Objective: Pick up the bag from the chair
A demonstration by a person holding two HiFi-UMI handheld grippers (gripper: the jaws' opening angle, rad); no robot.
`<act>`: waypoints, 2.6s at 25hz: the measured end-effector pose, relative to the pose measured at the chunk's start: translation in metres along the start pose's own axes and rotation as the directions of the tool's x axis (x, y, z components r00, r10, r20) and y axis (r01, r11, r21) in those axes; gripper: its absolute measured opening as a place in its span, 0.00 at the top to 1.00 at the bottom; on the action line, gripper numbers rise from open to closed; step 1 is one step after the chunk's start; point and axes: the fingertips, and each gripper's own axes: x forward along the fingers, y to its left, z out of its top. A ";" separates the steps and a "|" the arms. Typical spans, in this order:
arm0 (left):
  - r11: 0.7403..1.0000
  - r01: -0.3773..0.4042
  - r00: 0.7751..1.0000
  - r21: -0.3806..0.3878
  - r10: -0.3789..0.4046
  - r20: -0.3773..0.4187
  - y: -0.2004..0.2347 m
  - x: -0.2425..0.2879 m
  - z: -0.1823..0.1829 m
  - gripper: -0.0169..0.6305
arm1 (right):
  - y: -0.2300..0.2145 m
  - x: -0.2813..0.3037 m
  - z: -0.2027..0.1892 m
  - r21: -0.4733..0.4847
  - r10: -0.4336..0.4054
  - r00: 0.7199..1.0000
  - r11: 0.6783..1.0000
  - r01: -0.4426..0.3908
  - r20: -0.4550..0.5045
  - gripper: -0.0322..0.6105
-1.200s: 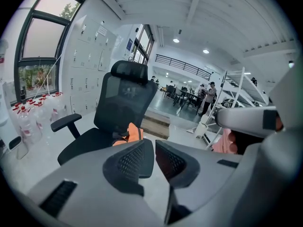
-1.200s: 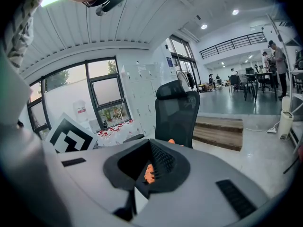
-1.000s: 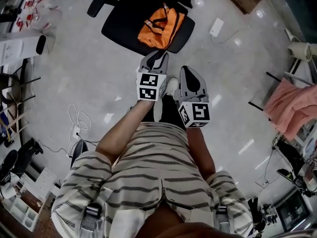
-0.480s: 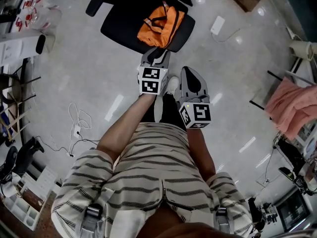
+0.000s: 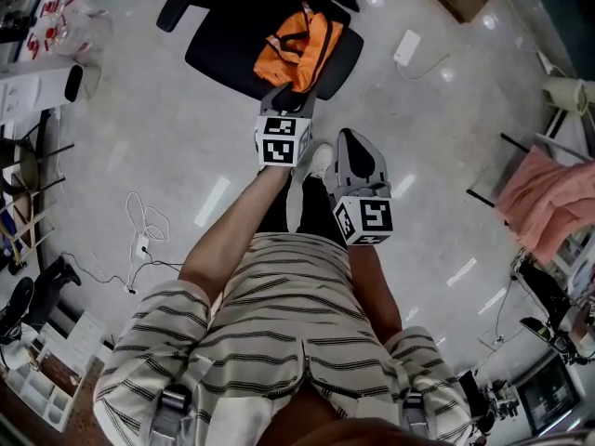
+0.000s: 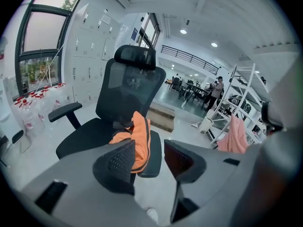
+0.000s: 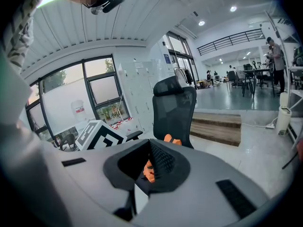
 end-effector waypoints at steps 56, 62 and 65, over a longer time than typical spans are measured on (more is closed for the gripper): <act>1.000 -0.016 0.966 -0.016 0.011 -0.260 0.026 0.092 -0.048 0.63 | -0.018 0.006 -0.019 0.009 -0.032 0.997 0.999 0.033 -0.074 0.92; 0.999 -0.014 0.965 -0.037 0.004 -0.261 0.023 0.094 -0.052 0.70 | -0.021 0.006 -0.021 0.010 -0.034 0.997 0.999 0.035 -0.073 0.92; 0.999 -0.018 0.966 -0.032 0.009 -0.260 0.027 0.093 -0.052 0.79 | -0.021 0.008 -0.022 0.008 -0.034 0.997 0.999 0.034 -0.074 0.92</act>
